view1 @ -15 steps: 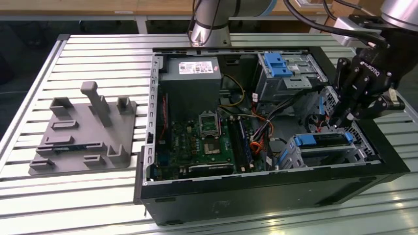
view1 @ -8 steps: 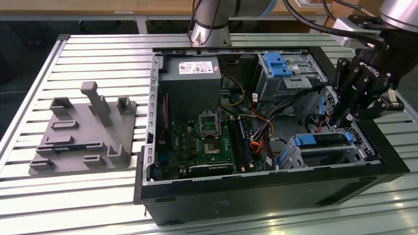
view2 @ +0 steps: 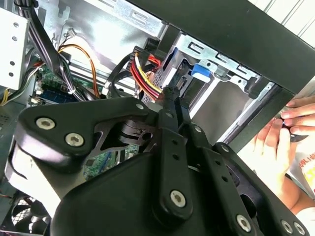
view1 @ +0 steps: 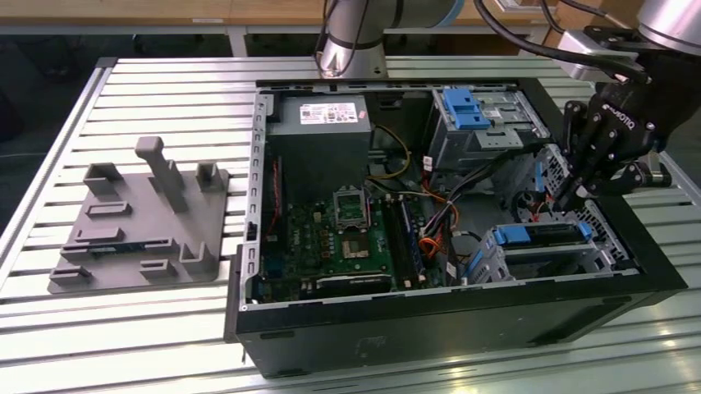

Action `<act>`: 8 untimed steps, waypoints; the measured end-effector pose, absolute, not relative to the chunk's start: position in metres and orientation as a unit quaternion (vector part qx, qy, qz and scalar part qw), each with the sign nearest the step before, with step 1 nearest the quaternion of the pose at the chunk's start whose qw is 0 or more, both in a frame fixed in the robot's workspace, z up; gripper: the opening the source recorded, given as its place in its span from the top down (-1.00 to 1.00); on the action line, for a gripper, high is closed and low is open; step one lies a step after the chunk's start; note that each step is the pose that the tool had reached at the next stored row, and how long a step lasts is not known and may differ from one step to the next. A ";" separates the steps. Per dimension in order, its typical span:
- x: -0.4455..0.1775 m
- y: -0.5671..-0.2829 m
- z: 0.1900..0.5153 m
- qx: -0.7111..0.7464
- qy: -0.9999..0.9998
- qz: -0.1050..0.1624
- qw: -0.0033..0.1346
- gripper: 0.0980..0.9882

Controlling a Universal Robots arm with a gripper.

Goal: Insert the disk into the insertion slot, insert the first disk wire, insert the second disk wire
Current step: 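Insert the first disk wire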

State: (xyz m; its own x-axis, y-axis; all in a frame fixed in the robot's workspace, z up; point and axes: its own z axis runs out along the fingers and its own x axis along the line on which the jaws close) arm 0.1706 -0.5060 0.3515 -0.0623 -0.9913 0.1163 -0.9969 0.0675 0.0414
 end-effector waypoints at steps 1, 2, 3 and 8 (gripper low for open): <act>0.171 -0.506 0.351 0.682 -0.728 0.024 0.056 0.85; 0.171 -0.506 0.351 0.682 -0.728 0.023 0.055 0.85; 0.171 -0.506 0.351 0.683 -0.728 0.022 0.054 0.85; 0.171 -0.506 0.351 0.683 -0.729 0.020 0.053 0.85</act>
State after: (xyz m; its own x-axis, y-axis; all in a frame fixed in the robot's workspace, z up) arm 0.1706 -0.5063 0.3511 -0.0624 -0.9926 0.1042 -0.9969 0.0671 0.0421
